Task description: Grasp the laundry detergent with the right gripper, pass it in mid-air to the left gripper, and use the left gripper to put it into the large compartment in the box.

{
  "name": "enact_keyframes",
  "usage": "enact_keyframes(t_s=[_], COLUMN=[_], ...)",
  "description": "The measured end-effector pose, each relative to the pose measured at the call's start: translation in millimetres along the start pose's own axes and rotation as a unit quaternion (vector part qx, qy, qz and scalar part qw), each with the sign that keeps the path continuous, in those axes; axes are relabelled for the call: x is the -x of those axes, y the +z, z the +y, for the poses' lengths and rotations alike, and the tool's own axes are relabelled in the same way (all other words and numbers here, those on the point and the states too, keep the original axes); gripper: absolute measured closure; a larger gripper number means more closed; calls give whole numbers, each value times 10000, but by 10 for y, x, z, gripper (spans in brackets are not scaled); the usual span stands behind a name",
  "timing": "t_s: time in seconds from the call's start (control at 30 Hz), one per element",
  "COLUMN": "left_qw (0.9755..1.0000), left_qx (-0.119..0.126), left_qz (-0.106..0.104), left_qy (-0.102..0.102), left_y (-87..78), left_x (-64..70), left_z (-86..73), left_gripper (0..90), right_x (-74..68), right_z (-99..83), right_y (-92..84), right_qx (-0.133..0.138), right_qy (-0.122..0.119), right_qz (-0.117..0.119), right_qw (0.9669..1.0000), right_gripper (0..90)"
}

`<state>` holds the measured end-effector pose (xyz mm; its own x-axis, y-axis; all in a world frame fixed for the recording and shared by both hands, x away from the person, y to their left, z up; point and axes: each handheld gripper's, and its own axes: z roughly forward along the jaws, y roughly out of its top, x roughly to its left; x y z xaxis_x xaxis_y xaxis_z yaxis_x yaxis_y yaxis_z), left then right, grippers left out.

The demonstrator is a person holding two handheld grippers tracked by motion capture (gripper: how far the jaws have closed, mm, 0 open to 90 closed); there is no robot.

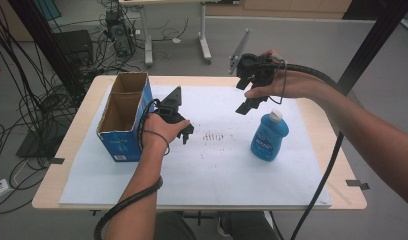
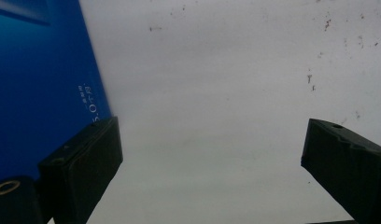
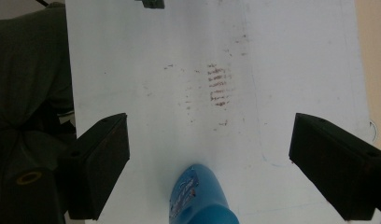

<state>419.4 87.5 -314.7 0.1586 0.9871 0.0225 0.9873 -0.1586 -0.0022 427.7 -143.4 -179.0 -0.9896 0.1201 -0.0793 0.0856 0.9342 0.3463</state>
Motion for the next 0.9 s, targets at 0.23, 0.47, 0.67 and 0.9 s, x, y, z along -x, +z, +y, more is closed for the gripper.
enact_keyframes(t_s=[0.23,0.47,0.67,0.9], left_qw=[10000,9999,9996,9990], left_qx=[54,126,218,314], left_qz=[3,36,30,48], left_qy=[-15,95,199,325], left_y=[7,-25,-58,-69], left_x=[24,66,116,156], left_z=[-27,-51,-57,-75], left_gripper=[57,58,58,58], right_x=[-49,-104,-138,-211], right_z=[-203,-551,-857,-1179], right_y=[-90,-225,-308,-329], right_qx=[-64,-53,-26,-32], right_qy=[155,480,790,1086], right_qz=[-149,-322,-429,-513], right_qw=[9997,9983,9960,9928], right_gripper=[124,124,118,118])
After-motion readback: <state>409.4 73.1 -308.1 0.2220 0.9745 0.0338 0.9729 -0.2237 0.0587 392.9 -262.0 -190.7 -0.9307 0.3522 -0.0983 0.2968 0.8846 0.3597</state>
